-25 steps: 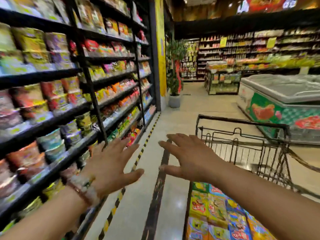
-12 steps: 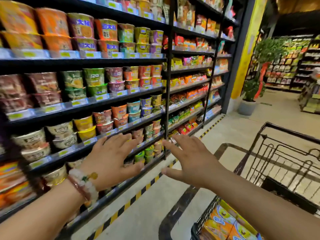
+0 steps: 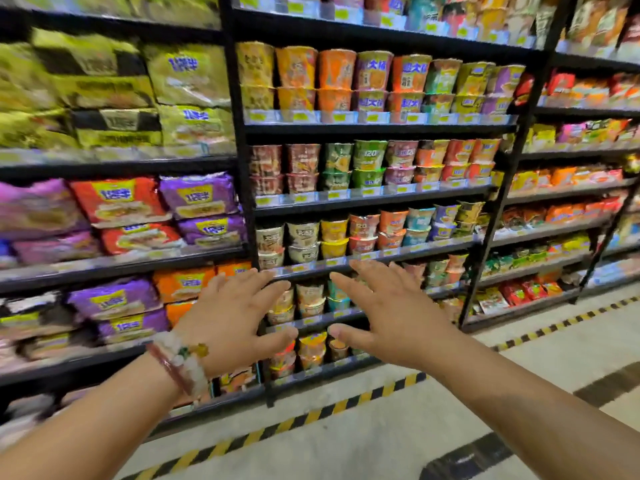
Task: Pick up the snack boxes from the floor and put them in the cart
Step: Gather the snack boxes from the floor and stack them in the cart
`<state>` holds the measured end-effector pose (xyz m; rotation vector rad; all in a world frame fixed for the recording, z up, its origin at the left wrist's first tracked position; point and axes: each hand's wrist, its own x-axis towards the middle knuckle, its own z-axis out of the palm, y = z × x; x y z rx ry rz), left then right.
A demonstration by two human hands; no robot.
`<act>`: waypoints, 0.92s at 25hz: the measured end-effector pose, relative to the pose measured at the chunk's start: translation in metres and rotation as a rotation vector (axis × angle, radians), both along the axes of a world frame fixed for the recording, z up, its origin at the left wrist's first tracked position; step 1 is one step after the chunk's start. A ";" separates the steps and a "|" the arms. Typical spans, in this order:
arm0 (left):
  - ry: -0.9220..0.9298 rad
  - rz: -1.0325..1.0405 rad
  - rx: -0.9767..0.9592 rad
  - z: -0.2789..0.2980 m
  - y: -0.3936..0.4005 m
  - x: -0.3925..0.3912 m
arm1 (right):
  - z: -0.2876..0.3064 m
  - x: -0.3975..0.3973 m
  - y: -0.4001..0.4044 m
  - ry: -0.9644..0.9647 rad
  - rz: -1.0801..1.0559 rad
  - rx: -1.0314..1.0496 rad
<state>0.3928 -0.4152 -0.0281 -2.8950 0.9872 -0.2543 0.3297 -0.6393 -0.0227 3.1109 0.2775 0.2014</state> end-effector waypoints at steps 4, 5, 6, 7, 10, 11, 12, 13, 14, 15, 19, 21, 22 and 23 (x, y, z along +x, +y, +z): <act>0.000 0.121 0.002 0.001 0.096 -0.015 | -0.002 0.021 0.091 -0.014 0.136 0.013; -0.007 0.153 -0.016 0.002 0.126 -0.020 | -0.004 0.026 0.120 -0.019 0.174 0.013; -0.021 0.181 -0.036 0.002 0.152 -0.025 | -0.006 0.030 0.146 -0.024 0.208 0.012; -0.033 0.211 -0.041 0.001 0.179 -0.029 | -0.008 0.033 0.172 -0.030 0.246 0.016; -0.039 0.325 -0.053 -0.001 0.261 -0.046 | -0.012 0.041 0.253 -0.023 0.371 0.023; -0.036 0.365 -0.057 -0.001 0.287 -0.052 | -0.012 0.044 0.278 -0.026 0.413 0.029; -0.032 0.405 -0.055 -0.001 0.310 -0.059 | -0.013 0.046 0.302 -0.023 0.453 0.038; -0.032 0.451 -0.052 0.000 0.334 -0.067 | -0.013 0.049 0.327 -0.014 0.498 0.043; -0.032 0.500 -0.048 0.000 0.354 -0.074 | -0.015 0.052 0.349 -0.008 0.543 0.041; -0.025 0.556 -0.042 0.001 0.376 -0.082 | -0.017 0.055 0.373 -0.010 0.597 0.031; 0.014 0.752 -0.056 -0.003 0.445 -0.106 | -0.019 0.067 0.453 0.016 0.776 0.029; 0.019 0.857 -0.026 -0.008 0.480 -0.116 | -0.020 0.076 0.494 0.040 0.856 0.026; 0.020 0.898 -0.022 -0.010 0.496 -0.119 | -0.021 0.081 0.513 0.046 0.895 0.019; 0.019 0.935 -0.016 -0.013 0.512 -0.121 | -0.022 0.087 0.534 0.057 0.938 0.014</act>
